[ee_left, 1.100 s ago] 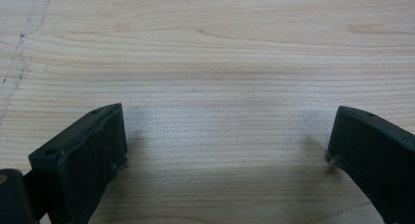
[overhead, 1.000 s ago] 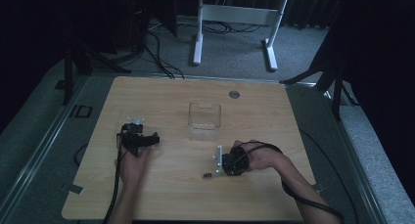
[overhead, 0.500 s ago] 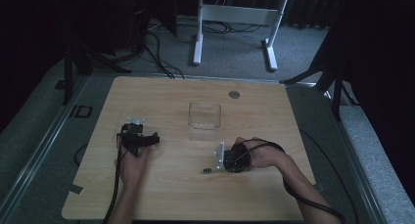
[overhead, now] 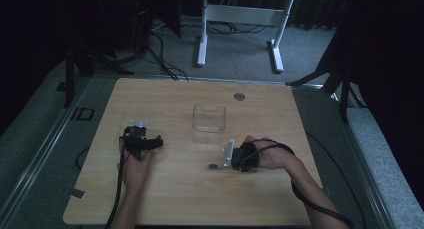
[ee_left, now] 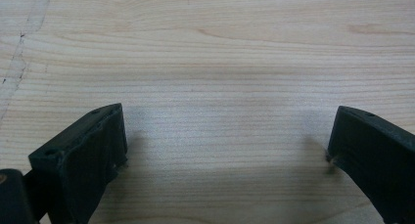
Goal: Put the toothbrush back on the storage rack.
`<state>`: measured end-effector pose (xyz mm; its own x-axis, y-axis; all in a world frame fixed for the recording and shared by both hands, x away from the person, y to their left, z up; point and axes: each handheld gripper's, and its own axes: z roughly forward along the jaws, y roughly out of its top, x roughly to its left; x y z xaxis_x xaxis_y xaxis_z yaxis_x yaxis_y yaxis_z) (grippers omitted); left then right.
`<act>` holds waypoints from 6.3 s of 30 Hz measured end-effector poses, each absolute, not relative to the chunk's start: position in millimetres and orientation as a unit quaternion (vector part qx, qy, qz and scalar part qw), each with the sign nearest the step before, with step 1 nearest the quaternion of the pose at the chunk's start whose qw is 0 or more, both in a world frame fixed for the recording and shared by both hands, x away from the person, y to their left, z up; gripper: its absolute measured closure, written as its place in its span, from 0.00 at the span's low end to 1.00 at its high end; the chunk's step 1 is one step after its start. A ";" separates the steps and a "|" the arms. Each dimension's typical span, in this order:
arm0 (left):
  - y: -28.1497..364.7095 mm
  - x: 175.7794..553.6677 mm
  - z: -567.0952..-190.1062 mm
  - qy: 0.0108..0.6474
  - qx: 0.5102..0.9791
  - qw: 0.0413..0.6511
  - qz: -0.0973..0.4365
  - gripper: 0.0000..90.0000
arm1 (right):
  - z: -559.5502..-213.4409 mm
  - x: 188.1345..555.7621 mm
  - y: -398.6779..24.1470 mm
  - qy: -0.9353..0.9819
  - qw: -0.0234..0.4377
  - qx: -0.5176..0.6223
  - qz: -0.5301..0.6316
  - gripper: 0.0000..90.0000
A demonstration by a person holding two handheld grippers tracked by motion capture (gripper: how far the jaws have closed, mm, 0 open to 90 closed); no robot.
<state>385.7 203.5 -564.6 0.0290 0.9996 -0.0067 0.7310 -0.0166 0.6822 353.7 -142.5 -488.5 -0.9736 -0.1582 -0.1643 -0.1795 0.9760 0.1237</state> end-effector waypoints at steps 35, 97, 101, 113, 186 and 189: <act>203.5 385.7 -564.6 0.649 0.666 0.265 0.253 0.02 | -471.2 366.2 -147.6 0.982 0.123 -0.031 0.140 0.88; 203.5 385.7 -564.6 0.649 0.666 0.265 0.253 0.02 | -458.1 380.1 -148.1 0.956 0.130 0.052 0.258 0.88; 203.5 385.7 -564.6 0.649 0.666 0.265 0.253 0.02 | -458.8 380.2 -147.5 0.955 0.128 0.056 0.264 0.88; 203.5 385.7 -564.6 0.649 0.667 0.265 0.253 0.02 | -458.2 380.9 -142.0 0.950 0.133 0.071 0.274 0.88; 203.6 385.8 -564.6 0.649 0.667 0.265 0.253 0.02 | -443.5 390.0 -145.3 0.900 0.148 0.171 0.372 0.88; 203.6 385.7 -564.6 0.649 0.667 0.265 0.253 0.02 | -442.9 390.3 -145.2 0.898 0.150 0.175 0.374 0.88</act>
<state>385.7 203.6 -564.6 0.0289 0.9996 -0.0064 0.7313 -0.0168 0.6818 390.3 -145.2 -442.9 -0.8938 0.4266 -0.1381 0.2024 0.6587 0.7246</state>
